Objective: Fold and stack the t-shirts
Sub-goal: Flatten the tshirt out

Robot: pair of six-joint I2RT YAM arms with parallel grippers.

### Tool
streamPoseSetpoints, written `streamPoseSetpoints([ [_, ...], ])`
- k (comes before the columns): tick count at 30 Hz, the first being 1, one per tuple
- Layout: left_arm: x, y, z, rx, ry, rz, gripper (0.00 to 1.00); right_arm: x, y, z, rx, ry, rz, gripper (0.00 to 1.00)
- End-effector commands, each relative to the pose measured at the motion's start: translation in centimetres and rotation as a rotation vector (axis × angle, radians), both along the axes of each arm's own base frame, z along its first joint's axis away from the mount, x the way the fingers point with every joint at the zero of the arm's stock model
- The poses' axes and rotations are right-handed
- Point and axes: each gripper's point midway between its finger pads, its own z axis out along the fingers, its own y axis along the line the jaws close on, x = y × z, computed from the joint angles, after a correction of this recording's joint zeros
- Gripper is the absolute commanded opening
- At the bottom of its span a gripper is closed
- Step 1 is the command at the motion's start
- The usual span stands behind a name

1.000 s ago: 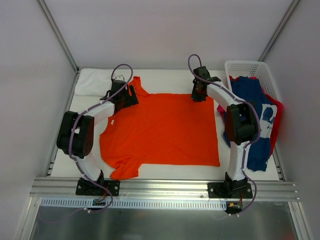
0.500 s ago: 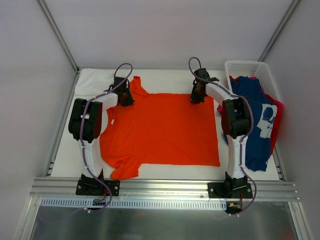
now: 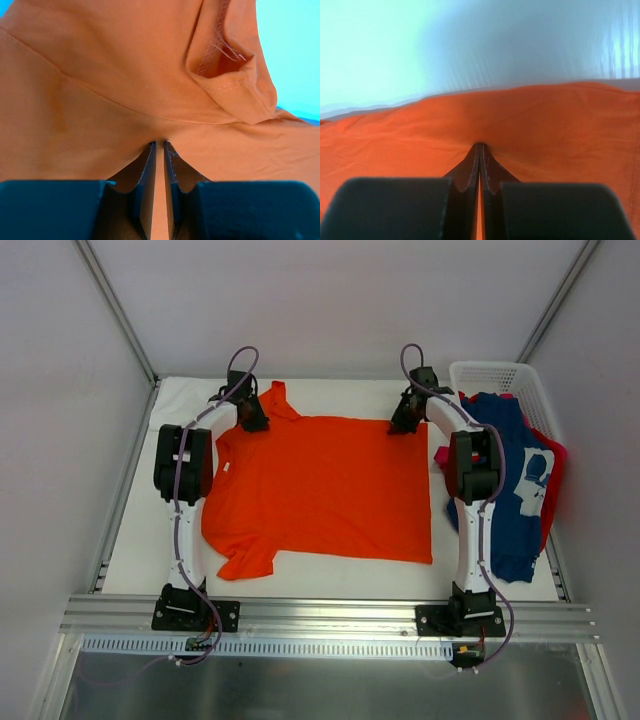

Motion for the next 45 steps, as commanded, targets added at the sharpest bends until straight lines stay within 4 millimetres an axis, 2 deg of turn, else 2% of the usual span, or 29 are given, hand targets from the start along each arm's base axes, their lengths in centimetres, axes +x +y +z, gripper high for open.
streamPoseSetpoints([
  [1, 0.2, 0.6, -1.6, -0.022, 0.079, 0.015, 0.13, 2.2, 0.3, 0.9, 0.101, -0.022, -0.026, 0.01],
  [10, 2.3, 0.6, -1.8, -0.122, 0.082, 0.039, 0.21, 5.6, 0.7, 0.1, 0.211, -0.066, -0.045, 0.01],
  [12, 2.8, 0.8, -1.8, -0.124, 0.075, 0.052, 0.32, 6.3, 1.1, 0.5, 0.248, -0.095, -0.038, 0.02],
  [14, 4.0, 0.7, -0.7, -0.122, 0.036, 0.036, 0.70, 7.8, 1.7, 2.0, 0.285, -0.171, -0.014, 0.30],
  [15, 4.5, 0.6, 0.2, -0.122, 0.011, 0.028, 0.80, 8.1, 2.5, 3.1, 0.325, -0.200, 0.016, 0.68],
  [17, 6.2, 0.6, 3.9, -0.109, -0.094, 0.002, 0.96, 9.2, 4.0, 6.2, 0.386, -0.315, 0.091, 0.89],
  [18, 7.1, 0.5, 6.3, -0.107, -0.158, -0.014, 0.99, 9.3, 5.2, 9.8, 0.419, -0.403, 0.170, 0.99],
  [21, 7.5, 0.7, 14.7, -0.096, -0.325, -0.038, 0.99, 7.4, 7.1, 14.9, 0.361, -0.515, 0.303, 0.99],
  [22, 7.2, 0.4, 16.9, -0.101, -0.366, -0.053, 0.99, 6.1, 7.4, 19.9, 0.340, -0.600, 0.334, 1.00],
  [23, 6.4, 0.5, 21.7, -0.104, -0.453, -0.059, 0.99, 4.9, 8.3, 21.7, 0.328, -0.631, 0.362, 0.99],
  [24, 5.5, 0.5, 22.6, -0.109, -0.460, -0.060, 0.99, 3.6, 8.3, 21.7, 0.306, -0.626, 0.376, 1.00],
  [25, 3.8, 0.5, 26.7, -0.124, -0.524, -0.060, 0.99, 1.7, 8.2, 26.1, 0.300, -0.696, 0.388, 1.00],
  [26, 2.7, 0.4, 28.2, -0.130, -0.545, -0.063, 0.99, 0.4, 8.6, 27.4, 0.295, -0.710, 0.395, 0.99],
  [27, 1.2, 0.5, 27.0, -0.129, -0.508, -0.060, 0.99, -0.9, 8.3, 28.3, 0.275, -0.709, 0.386, 0.99],
  [28, -1.5, 0.5, 30.7, -0.137, -0.567, -0.060, 0.99, -2.5, 8.3, 27.6, 0.247, -0.682, 0.394, 0.99],
  [29, -3.0, 1.1, 31.3, -0.118, -0.577, -0.032, 0.99, -5.2, 8.4, 30.9, 0.231, -0.734, 0.399, 0.99],
  [30, -4.8, 1.5, 28.0, -0.092, -0.506, -0.011, 0.99, -6.4, 7.3, 30.5, 0.176, -0.705, 0.352, 1.00],
  [31, -8.0, 1.8, 30.8, -0.077, -0.569, 0.003, 0.99, -8.1, 7.1, 29.2, 0.142, -0.666, 0.353, 1.00],
  [32, -10.0, 3.0, 26.8, -0.030, -0.493, 0.053, 0.99, -10.7, 6.2, 30.5, 0.095, -0.668, 0.312, 0.99],
  [33, -11.8, 3.4, 25.7, -0.030, -0.473, 0.077, 0.99, -11.9, 5.4, 30.2, 0.072, -0.645, 0.279, 0.99],
  [34, -14.7, 3.7, 26.9, -0.079, -0.506, 0.110, 0.99, -13.6, 4.9, 27.6, 0.067, -0.565, 0.241, 0.99],
  [35, -17.2, 4.2, 21.8, -0.070, -0.405, 0.145, 0.99, -15.6, 4.0, 28.3, 0.067, -0.573, 0.206, 0.99],
  [36, -18.8, 4.1, 20.5, -0.089, -0.383, 0.156, 0.99, -16.8, 3.4, 27.4, 0.073, -0.551, 0.181, 0.99],
  [38, -22.6, 3.5, 18.9, -0.133, -0.375, 0.166, 0.99, -19.7, 2.7, 22.2, 0.070, -0.451, 0.156, 0.99],
  [39, -24.9, 3.8, 14.1, -0.101, -0.280, 0.179, 0.99, -21.2, 2.3, 22.8, 0.092, -0.490, 0.142, 0.99],
  [41, -28.0, 3.4, 11.6, -0.105, -0.241, 0.196, 0.99, -23.8, 2.0, 18.3, 0.095, -0.418, 0.129, 0.99],
  [42, -30.1, 3.9, 8.5, -0.067, -0.170, 0.224, 0.99, -25.1, 1.7, 18.4, 0.105, -0.438, 0.119, 0.99],
  [44, -33.0, 3.7, 4.7, -0.004, -0.067, 0.204, 0.99, -27.4, 1.4, 15.2, 0.081, -0.386, 0.118, 0.99],
  [45, -33.7, 3.7, 3.6, 0.004, -0.037, 0.213, 0.99, -28.3, 1.2, 15.5, 0.092, -0.406, 0.116, 0.99],
])
